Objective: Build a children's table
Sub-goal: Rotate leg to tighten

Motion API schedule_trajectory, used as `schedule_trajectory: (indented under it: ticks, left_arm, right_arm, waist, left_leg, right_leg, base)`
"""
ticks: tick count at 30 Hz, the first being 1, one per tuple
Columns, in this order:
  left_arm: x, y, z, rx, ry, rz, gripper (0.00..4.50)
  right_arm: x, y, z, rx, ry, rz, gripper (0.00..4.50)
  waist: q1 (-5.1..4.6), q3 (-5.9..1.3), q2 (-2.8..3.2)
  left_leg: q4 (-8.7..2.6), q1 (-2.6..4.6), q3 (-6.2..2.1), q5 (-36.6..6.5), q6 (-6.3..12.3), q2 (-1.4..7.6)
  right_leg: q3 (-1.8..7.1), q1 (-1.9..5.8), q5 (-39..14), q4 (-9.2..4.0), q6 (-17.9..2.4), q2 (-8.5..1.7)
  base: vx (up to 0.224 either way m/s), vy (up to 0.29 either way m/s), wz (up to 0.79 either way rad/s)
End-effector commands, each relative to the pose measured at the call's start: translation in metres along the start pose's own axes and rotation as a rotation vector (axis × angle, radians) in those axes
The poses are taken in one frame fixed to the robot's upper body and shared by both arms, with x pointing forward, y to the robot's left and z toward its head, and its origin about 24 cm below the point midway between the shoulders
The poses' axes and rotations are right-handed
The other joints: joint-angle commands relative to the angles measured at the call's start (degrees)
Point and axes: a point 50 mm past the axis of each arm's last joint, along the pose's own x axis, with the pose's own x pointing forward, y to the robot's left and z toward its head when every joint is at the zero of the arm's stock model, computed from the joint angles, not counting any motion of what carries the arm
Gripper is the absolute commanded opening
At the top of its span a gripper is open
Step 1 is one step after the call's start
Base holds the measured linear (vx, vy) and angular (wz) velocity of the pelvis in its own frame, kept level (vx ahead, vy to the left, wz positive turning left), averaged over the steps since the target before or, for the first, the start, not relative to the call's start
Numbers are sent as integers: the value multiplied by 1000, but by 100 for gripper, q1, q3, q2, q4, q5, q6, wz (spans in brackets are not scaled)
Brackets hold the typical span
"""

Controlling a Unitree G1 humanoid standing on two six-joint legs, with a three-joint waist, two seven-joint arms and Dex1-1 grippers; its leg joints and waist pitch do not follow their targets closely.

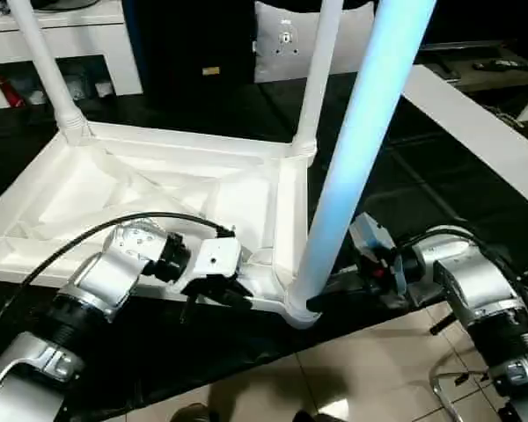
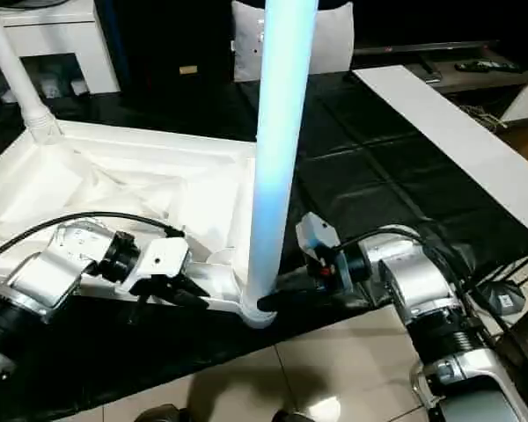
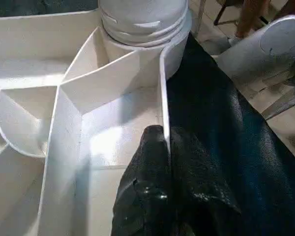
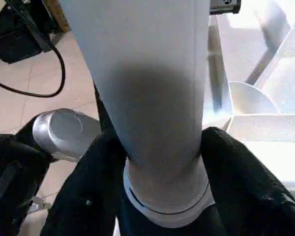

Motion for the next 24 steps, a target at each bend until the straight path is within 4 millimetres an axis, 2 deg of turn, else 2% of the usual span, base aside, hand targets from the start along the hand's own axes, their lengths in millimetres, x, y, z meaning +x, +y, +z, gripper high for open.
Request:
schedule_trajectory:
  ticks: [1, 2, 4, 8, 9, 10, 12, 14, 15, 16, 17, 19, 20, 21, 22, 24]
  left_arm:
    - [5, 0, 8, 58, 12, -67, 0]
    - [5, 0, 7, 58, 12, -68, 0]
    - [5, 1, 7, 58, 12, -68, 0]
    - [5, 1, 8, 33, -10, -55, 0]
    - [5, 2, 8, 21, -16, -41, 0]
    - [5, 2, 8, 13, -20, -31, 0]
    - [5, 4, 7, -12, -16, 1, 0]
    - [7, 10, 9, -92, -46, 106, 0]
    - [8, 12, 11, -125, -61, 146, 0]
    - [10, 13, 14, -165, -78, 193, 0]
    - [10, 13, 14, -165, -78, 193, 0]
    - [13, 15, 17, -197, -99, 233, 0]
    - [17, 16, 22, -232, -122, 276, 0]
    - [18, 17, 24, -244, -131, 292, 0]
    - [19, 17, 24, -250, -135, 300, 0]
    - [24, 20, 29, -288, -152, 354, 0]
  right_arm:
    - [1, 0, 5, -24, -4, 31, 224]
    - [2, 0, 5, -24, -7, 33, 217]
    - [2, 0, 5, -25, -8, 34, 199]
    - [4, 4, 4, 0, -44, 44, 194]
    - [5, 5, 4, 14, -61, 41, 194]
    - [6, 6, 4, 24, -73, 39, 193]
    - [7, 7, 5, 44, -97, 20, 193]
    - [14, 8, 3, 100, -140, -54, 193]
    - [19, 7, 1, 131, -155, -105, 193]
    - [25, 6, 0, 146, -174, -176, 193]
    - [25, 6, 0, 146, -174, -176, 193]
    - [31, 4, -1, 153, -185, -233, 193]
    - [38, 0, -1, 183, -204, -328, 193]
    - [40, -2, 0, 194, -216, -361, 193]
    - [41, -3, 0, 200, -223, -379, 193]
    - [49, -9, 1, 229, -254, -467, 193]
  waist:
    - [-39, -405, -20]
    - [-32, -412, -3]
    - [-37, -412, -12]
    - [-28, -417, -8]
    - [-21, -433, 18]
    - [-21, -434, 6]
    - [-17, -437, 6]
    - [5, -439, 22]
    - [-9, -438, 16]
    - [-47, -423, 3]
    - [-64, -415, 1]
    - [-94, -404, -2]
    - [-171, -411, -6]
    - [-171, -411, -6]
    - [-261, -412, -8]
    - [-350, -409, -7]
  left_leg:
    - [-438, 114, -200, -1072, 261, 514]
    - [-438, 122, -203, -1057, 256, 520]
    - [-441, 115, -201, -1055, 255, 519]
    - [-437, 114, -199, -1038, 262, 517]
    - [-434, 120, -203, -1024, 253, 521]
    - [-437, 113, -199, -976, 262, 524]
    - [-434, 112, -197, -983, 255, 522]
    - [-433, 113, -207, -996, 214, 528]
    - [-443, 109, -202, -1005, 193, 527]
    - [-452, 111, -224, -1157, 92, 513]
    - [-445, 125, -241, -1277, 41, 491]
    - [-447, 103, -253, -1356, 2, 483]
    - [-456, 89, -276, -1406, -41, 492]
    - [-456, 89, -276, -1406, -41, 492]
    - [-454, 68, -298, -1431, -48, 472]
    - [-449, 49, -297, -1419, -16, 468]
  right_leg:
    - [400, 260, -1992, -345, -1238, -501]
    - [399, 257, -1942, -337, -1254, -502]
    - [397, 261, -1888, -331, -1273, -497]
    - [398, 267, -1863, -330, -1287, -500]
    - [396, 275, -1830, -319, -1300, -502]
    - [396, 275, -1708, -307, -1324, -491]
    - [398, 276, -1691, -305, -1341, -496]
    - [399, 282, -1753, -313, -1336, -512]
    - [404, 288, -1771, -320, -1318, -502]
    - [399, 282, -2083, -359, -1243, -520]
    - [386, 270, -2434, -414, -1132, -534]
    - [386, 281, -2691, -436, -1023, -547]
    - [372, 281, -2788, -437, -936, -531]
    - [372, 281, -2788, -437, -936, -531]
    - [352, 282, -2806, -450, -915, -524]
    - [361, 279, -2728, -449, -929, -517]
  base:
    - [0, 0, 0]
    - [0, 0, 0]
    - [0, 0, 0]
    - [0, 0, 0]
    - [0, 0, 0]
    - [0, 0, 0]
    - [0, 0, 0]
    - [0, 0, 0]
    - [0, 0, 0]
    - [0, 0, 0]
    - [0, 0, 0]
    - [0, 0, 0]
    - [0, 0, 0]
    - [0, 0, 0]
    - [0, 0, 0]
    - [0, 0, 0]
